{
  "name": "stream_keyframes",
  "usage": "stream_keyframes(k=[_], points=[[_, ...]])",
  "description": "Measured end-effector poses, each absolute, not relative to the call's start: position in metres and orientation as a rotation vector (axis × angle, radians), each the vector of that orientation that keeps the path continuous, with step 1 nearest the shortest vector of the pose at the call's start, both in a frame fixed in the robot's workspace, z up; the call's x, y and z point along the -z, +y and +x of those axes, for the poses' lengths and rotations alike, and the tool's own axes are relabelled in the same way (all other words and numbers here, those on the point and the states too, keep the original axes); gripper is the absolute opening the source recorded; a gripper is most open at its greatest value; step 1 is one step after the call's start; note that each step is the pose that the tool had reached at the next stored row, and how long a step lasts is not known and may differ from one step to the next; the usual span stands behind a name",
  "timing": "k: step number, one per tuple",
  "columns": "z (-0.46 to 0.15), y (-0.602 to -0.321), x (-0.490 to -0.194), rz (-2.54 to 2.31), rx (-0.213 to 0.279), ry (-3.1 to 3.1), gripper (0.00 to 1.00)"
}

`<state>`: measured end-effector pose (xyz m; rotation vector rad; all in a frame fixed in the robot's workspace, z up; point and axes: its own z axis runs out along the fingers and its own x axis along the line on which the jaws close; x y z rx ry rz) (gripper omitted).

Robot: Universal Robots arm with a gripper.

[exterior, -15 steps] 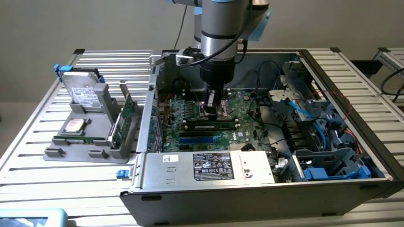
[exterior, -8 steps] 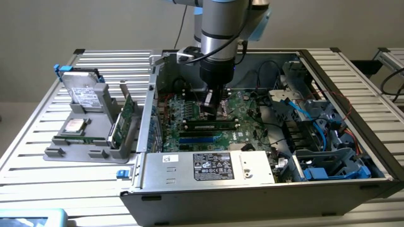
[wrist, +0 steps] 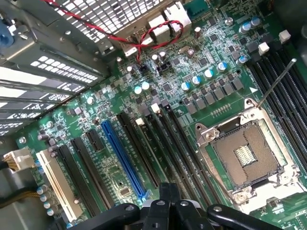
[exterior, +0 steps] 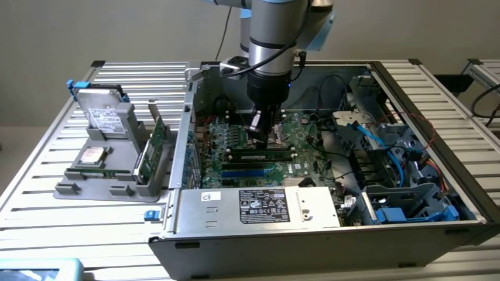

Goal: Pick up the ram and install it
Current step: 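Press down the ram until it locks into place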

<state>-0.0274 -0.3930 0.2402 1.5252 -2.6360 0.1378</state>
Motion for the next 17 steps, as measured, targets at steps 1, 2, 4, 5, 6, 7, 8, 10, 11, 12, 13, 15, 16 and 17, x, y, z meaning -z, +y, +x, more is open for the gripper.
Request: stream_keyframes(k=[1,2,4,5,6,7,8,10,11,12,13,15,16,17], points=[[-0.0274,-0.393,-0.2402,1.514,-0.139,-2.644,0.11],[-0.0274,-0.393,-0.2401,1.503,-0.14,-2.652,0.11],[-0.0274,-0.393,-0.2401,1.479,-0.141,-2.667,0.11],[-0.0274,-0.393,-0.2402,1.469,-0.141,-2.674,0.11],[-0.0274,-0.393,-0.2402,1.459,-0.142,-2.68,0.11],[-0.0269,-0.3929,-0.2402,1.455,-0.142,-2.682,0.11],[-0.0256,-0.393,-0.2402,1.455,-0.142,-2.682,0.11],[-0.0241,-0.393,-0.2403,1.447,-0.141,-2.686,0.11],[-0.0241,-0.393,-0.2402,1.43,-0.141,-2.695,0.11],[-0.0241,-0.3929,-0.2402,1.413,-0.14,-2.704,0.11],[-0.0241,-0.3929,-0.2402,1.395,-0.14,-2.713,0.11],[-0.0241,-0.3929,-0.24,1.361,-0.14,-2.732,0.11],[-0.0241,-0.3929,-0.2401,1.343,-0.14,-2.742,0.11],[-0.0241,-0.3929,-0.2401,1.326,-0.14,-2.75,0.11]])
